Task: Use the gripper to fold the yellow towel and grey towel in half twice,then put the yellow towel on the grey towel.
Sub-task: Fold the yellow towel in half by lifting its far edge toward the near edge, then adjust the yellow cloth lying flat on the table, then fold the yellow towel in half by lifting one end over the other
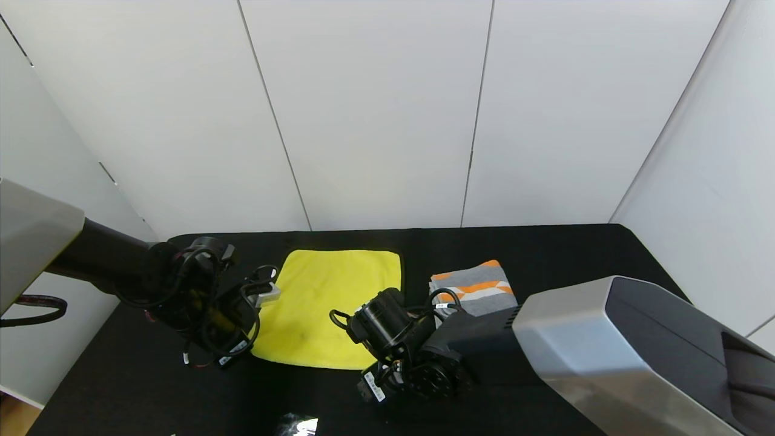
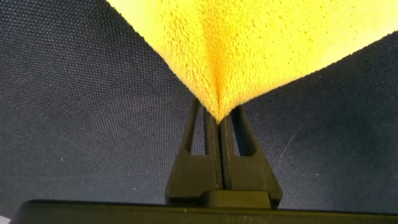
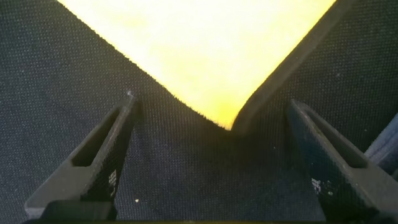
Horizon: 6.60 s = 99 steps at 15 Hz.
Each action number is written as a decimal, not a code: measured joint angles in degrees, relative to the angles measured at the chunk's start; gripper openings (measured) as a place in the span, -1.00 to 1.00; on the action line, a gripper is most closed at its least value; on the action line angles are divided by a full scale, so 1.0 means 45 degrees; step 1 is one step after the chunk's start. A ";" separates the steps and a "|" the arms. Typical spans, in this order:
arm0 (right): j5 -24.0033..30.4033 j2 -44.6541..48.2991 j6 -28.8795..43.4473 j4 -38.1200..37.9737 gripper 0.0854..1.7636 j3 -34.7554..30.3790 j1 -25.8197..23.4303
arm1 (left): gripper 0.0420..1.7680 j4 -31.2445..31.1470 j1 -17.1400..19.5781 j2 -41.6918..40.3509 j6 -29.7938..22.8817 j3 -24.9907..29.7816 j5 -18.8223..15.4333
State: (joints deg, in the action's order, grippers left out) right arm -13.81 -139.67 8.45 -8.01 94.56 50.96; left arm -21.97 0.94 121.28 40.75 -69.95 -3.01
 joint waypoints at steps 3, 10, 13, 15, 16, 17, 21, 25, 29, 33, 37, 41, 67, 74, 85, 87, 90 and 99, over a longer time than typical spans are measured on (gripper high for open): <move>0.0000 0.0000 0.0019 0.0005 0.94 0.0000 0.0000 | -0.92 -0.0003 -0.0014 -0.0027 0.0005 -0.0014 0.0003; -0.0019 -0.0035 0.0106 0.0005 0.04 0.0043 0.0000 | -0.92 -0.0019 -0.0022 -0.0192 0.0011 -0.0008 -0.0016; -0.0019 -0.0060 0.0098 0.0005 -0.72 0.0043 0.0000 | -0.92 -0.0019 -0.0019 -0.0252 0.0005 0.0041 -0.0030; -0.0014 -0.0060 0.0098 0.0005 -0.94 0.0043 0.0000 | -0.92 -0.0024 -0.0019 -0.0306 0.0011 0.0054 -0.0060; -0.0014 -0.0049 0.0103 0.0005 -0.94 0.0043 0.0000 | -0.92 -0.0019 -0.0008 -0.0339 0.0011 0.0060 -0.0095; -0.0014 -0.0043 0.0103 0.0005 -0.94 0.0043 0.0000 | -0.92 -0.0024 -0.0003 -0.0363 0.0011 0.0079 -0.0144; 0.0011 0.0073 0.0501 -0.0062 -0.94 0.0024 0.0000 | -0.92 -0.0019 0.0011 -0.0517 -0.0079 0.0206 -0.0322; 0.0108 0.0349 0.0791 -0.0390 -0.94 -0.0041 0.0106 | -0.92 -0.1181 0.0133 -0.0897 -0.0200 0.0331 -0.1130; 0.0412 0.1005 0.1420 -0.1661 -0.94 -0.0200 0.0431 | -0.92 -0.1455 0.0211 -0.1550 -0.0306 0.0715 -0.1143; 0.0910 0.1831 0.1747 -0.1910 -0.94 -0.1287 0.0582 | -0.92 -0.1289 0.0293 -0.2127 -0.0341 0.1707 -0.1062; 0.1355 0.2891 0.2216 -0.1904 -0.94 -0.2671 0.1019 | -0.92 -0.1254 0.0312 -0.3094 -0.0331 0.2872 -0.1086; 0.1471 0.3573 0.2658 -0.1918 -0.94 -0.3294 0.1490 | -0.92 -0.1249 0.0303 -0.4036 -0.0328 0.4028 -0.1130; 0.1289 0.2040 0.2574 -0.1764 -0.94 0.0217 -0.0653 | -0.92 -0.1317 0.0704 -0.2397 -0.1991 0.0274 -0.3180; 0.1260 0.1257 0.2538 -0.1777 -0.94 0.1140 -0.1122 | -0.92 -0.1303 0.0672 -0.1197 -0.2452 -0.0986 -0.3180; 0.1257 0.0528 0.2500 -0.1772 0.28 0.1839 -0.1260 | 0.22 -0.1341 0.0647 -0.0436 -0.2462 -0.1563 -0.3197; 0.1241 0.0547 0.2500 -0.1812 0.43 0.1839 -0.1187 | 0.39 -0.1357 0.0658 -0.0474 -0.2457 -0.1563 -0.3186; 0.1233 0.0596 0.2514 -0.1820 0.59 0.1820 -0.1065 | 0.56 -0.1401 0.0704 -0.0493 -0.2487 -0.1533 -0.3180; 0.0474 0.0986 0.2774 -0.1910 0.83 0.1856 -0.1021 | 0.82 -0.1425 0.0826 -0.0588 -0.4297 -0.1409 -0.2961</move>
State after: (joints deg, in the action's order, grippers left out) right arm -11.68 -135.23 20.93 -16.60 102.91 46.36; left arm -28.38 4.66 118.64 21.42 -76.29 -16.34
